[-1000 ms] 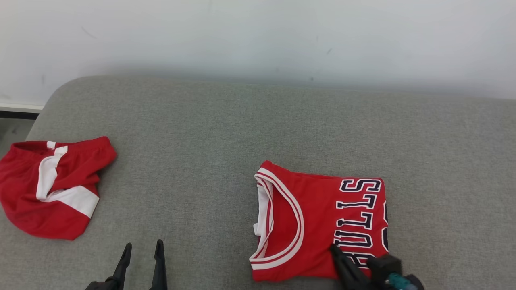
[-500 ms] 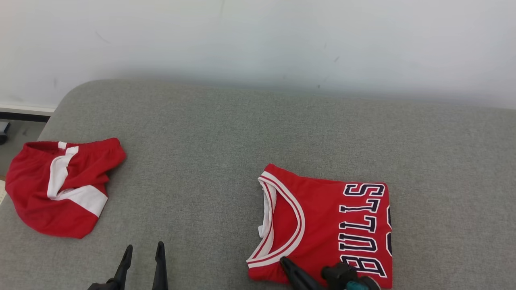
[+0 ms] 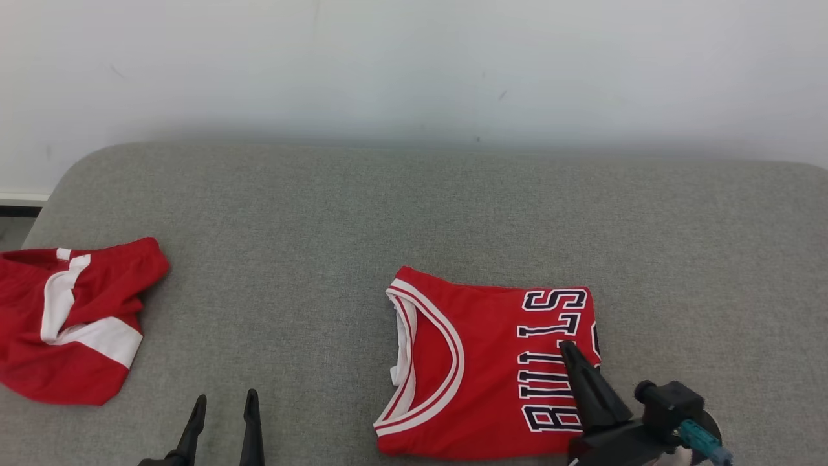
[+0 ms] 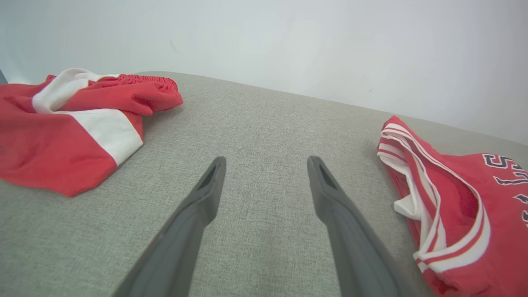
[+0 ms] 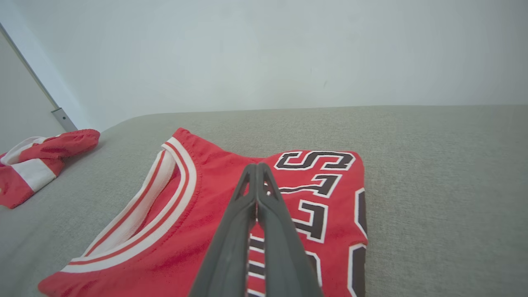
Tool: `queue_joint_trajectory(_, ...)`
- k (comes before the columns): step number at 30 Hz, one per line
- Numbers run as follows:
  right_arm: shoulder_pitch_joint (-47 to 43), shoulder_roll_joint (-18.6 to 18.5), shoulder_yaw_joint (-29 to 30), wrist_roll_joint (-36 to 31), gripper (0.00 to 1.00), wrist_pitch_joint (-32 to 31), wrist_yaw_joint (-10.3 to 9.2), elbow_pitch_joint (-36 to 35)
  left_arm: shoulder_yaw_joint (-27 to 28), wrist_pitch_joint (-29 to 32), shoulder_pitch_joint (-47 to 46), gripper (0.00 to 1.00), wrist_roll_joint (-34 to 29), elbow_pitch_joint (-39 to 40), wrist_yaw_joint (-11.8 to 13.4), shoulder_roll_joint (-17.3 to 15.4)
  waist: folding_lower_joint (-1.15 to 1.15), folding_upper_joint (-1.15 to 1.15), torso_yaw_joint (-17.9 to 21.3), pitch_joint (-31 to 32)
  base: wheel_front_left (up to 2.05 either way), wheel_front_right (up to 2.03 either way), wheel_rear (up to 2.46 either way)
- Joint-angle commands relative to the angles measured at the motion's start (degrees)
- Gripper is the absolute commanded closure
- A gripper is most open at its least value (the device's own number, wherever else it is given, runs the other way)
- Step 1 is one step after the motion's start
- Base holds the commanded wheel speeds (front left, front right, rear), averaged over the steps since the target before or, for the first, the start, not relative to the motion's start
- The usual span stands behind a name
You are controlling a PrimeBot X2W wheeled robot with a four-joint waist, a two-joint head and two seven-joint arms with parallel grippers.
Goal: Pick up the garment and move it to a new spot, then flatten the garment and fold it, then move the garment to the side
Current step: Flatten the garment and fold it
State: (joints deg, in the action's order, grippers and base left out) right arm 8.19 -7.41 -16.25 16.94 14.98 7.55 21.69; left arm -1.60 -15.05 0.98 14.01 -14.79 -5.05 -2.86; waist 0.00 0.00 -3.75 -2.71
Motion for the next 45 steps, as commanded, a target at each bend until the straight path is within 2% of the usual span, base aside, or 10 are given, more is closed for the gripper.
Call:
queue_joint_trajectory(1,-1.1,-0.2,1.5,-0.6,1.0,0.2,-0.09,-1.0,0.2,-0.2,0.4,0.0,-0.5,0.3,-0.1,0.0,0.0,0.0,0.6,0.2,0.0,0.0,0.0)
queue_joint_trajectory(14,-10.0,2.0,15.9,-4.6,1.0,0.2,-0.09,-9.1,0.3,-0.2,1.7,0.0,-5.5,2.0,-0.3,0.0,0.0,0.0,2.9,1.5,0.0,0.0,0.0)
queue_joint_trajectory(15,-10.7,2.3,16.5,-5.0,0.94,0.2,-0.09,-9.6,0.3,-0.2,1.7,0.0,-6.0,2.1,-0.3,0.0,0.0,0.0,3.0,1.6,0.0,0.0,0.0)
queue_joint_trajectory(16,-11.2,2.5,17.0,-5.2,0.82,0.2,-0.09,-10.1,0.4,-0.2,1.8,0.0,-6.7,2.4,-0.3,0.0,0.0,0.0,3.2,1.6,0.0,0.0,0.0)
queue_joint_trajectory(17,-11.8,2.7,17.5,-5.2,0.58,0.2,-0.09,-10.7,0.4,-0.2,2.0,0.0,-7.0,2.6,-0.2,0.0,0.0,0.0,3.3,1.7,0.0,0.0,0.0)
queue_joint_trajectory(18,-12.2,2.8,17.8,-5.3,0.29,0.2,-0.09,-11.1,0.5,-0.2,2.4,0.0,-7.0,2.7,-0.2,0.0,0.0,0.0,3.4,1.7,0.0,0.0,0.0)
queue_joint_trajectory(20,-13.1,3.2,17.8,-5.7,0.03,0.2,-0.09,-11.8,0.8,-0.2,2.8,0.0,-7.5,3.3,-0.3,0.0,0.0,0.0,3.6,1.7,0.0,0.0,0.0)
queue_joint_trajectory(21,-13.4,3.4,18.0,-5.8,0.0,0.2,-0.09,-12.2,0.9,-0.2,3.0,0.0,-7.5,3.5,-0.3,0.0,0.0,0.0,3.8,1.7,0.0,0.0,0.0)
queue_joint_trajectory(32,-15.4,4.1,18.6,-7.4,0.0,0.2,-0.09,-11.9,2.1,-0.2,4.0,0.0,-8.6,5.8,0.5,0.0,0.0,0.0,3.9,2.1,0.0,0.0,0.0)
queue_joint_trajectory(45,-14.9,4.2,18.5,-8.7,0.0,0.2,-0.09,-10.7,2.7,-0.2,4.8,0.0,-9.8,6.0,-0.5,0.0,0.0,0.0,3.4,2.4,0.0,0.0,0.0)
